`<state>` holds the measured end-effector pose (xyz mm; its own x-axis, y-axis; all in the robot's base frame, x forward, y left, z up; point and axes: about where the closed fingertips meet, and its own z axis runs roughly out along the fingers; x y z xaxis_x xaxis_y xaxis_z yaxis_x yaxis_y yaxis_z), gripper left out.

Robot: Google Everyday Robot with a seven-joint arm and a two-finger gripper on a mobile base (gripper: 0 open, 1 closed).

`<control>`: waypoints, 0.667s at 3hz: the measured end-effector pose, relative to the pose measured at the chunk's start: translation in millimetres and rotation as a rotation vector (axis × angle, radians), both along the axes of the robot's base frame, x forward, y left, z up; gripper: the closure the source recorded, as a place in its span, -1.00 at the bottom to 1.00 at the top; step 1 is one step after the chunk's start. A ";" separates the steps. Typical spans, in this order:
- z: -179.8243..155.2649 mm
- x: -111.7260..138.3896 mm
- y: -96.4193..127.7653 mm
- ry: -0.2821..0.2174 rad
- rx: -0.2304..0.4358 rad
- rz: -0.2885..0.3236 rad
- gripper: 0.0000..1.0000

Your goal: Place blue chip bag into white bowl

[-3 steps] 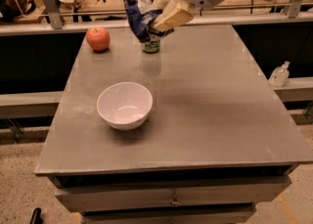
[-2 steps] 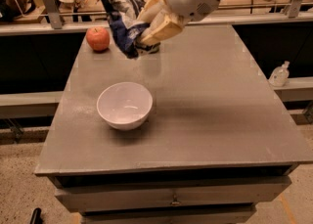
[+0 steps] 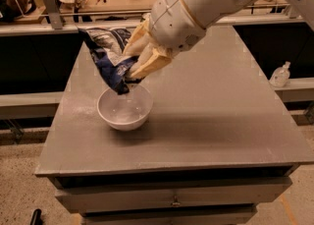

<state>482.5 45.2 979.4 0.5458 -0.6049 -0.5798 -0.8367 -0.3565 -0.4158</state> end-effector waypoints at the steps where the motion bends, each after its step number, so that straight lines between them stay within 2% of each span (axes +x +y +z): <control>1: -15.1 -10.0 5.0 0.006 -0.045 0.012 0.65; 2: -14.3 -11.2 6.2 0.004 -0.046 0.014 0.19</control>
Offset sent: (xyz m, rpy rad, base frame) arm -0.0087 0.0043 -0.0129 -0.0385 0.0048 0.0104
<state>471.3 51.4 965.1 0.5523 -0.6232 -0.5537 -0.8330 -0.3868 -0.3955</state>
